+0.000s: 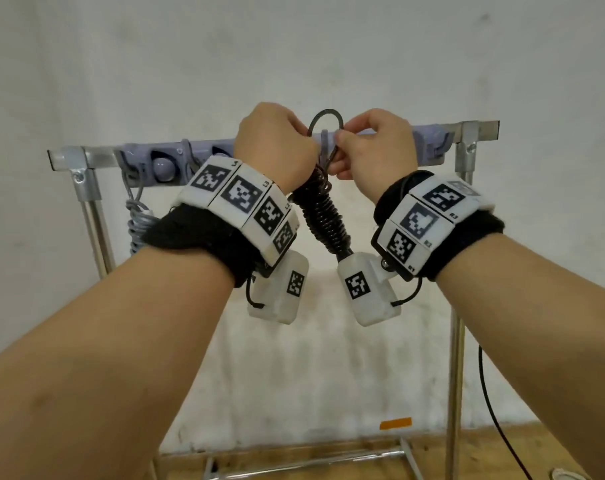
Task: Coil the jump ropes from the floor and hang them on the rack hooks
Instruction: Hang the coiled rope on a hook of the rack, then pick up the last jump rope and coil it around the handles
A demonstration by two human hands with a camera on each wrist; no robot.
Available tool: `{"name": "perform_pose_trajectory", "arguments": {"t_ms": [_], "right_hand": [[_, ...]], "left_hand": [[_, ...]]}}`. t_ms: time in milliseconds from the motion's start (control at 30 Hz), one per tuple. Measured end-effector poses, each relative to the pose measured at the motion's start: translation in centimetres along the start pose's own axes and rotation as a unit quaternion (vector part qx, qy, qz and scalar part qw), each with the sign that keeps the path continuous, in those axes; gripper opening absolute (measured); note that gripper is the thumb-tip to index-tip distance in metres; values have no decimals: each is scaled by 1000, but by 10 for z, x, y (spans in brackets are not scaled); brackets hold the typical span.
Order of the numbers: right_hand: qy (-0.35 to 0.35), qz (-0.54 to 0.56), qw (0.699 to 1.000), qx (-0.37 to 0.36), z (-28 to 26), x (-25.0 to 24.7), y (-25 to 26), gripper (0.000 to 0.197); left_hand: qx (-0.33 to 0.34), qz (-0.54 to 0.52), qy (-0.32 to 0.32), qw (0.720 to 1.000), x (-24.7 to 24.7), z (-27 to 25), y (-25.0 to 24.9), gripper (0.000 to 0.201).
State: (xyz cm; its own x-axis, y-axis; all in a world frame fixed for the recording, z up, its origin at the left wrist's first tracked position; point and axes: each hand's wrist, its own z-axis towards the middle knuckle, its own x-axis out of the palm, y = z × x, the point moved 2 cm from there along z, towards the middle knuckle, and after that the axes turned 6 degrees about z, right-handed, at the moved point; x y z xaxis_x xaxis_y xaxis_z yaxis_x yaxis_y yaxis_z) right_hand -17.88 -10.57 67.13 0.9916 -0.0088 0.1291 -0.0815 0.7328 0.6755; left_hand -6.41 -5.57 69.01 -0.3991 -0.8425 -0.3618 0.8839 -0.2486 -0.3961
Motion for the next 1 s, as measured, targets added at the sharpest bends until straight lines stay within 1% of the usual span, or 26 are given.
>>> {"name": "perform_pose_trajectory", "arguments": {"t_ms": [67,133,200,300,400,533,600,700,767,833,900,1000], "right_hand": [[-2,-10,1000,9,5,2,-5,20],[3,-17,1000,25,7,3,-12,20],[21,-30,999,39,7,4,-18,19],[43,-49,996,56,3,4,-27,17],[55,-54,995,64,-5,3,-33,13],[55,-47,995,65,-19,-2,-30,11],[45,-90,994,38,-29,-7,-26,8],[37,-164,986,-16,-52,-14,-18,7],[49,-185,981,-30,-70,-19,-14,8],[76,-191,978,-26,-91,-23,-11,10],[108,-200,974,-12,-117,-27,-14,10],[162,-219,962,12,-166,-32,-29,9]], "left_hand": [[14,48,10,999,1,4,-1,14],[23,86,35,995,5,6,-1,16],[21,117,58,991,11,7,2,15],[25,167,73,983,18,5,8,18],[43,194,97,975,21,3,9,15],[62,214,93,970,15,-4,7,17],[92,205,71,972,8,-13,5,21],[165,162,22,973,-5,-39,3,24],[204,129,5,970,-14,-62,4,23],[224,100,3,970,-23,-88,10,20],[231,62,17,971,-32,-116,21,18],[214,8,84,973,-42,-165,43,22]]}}
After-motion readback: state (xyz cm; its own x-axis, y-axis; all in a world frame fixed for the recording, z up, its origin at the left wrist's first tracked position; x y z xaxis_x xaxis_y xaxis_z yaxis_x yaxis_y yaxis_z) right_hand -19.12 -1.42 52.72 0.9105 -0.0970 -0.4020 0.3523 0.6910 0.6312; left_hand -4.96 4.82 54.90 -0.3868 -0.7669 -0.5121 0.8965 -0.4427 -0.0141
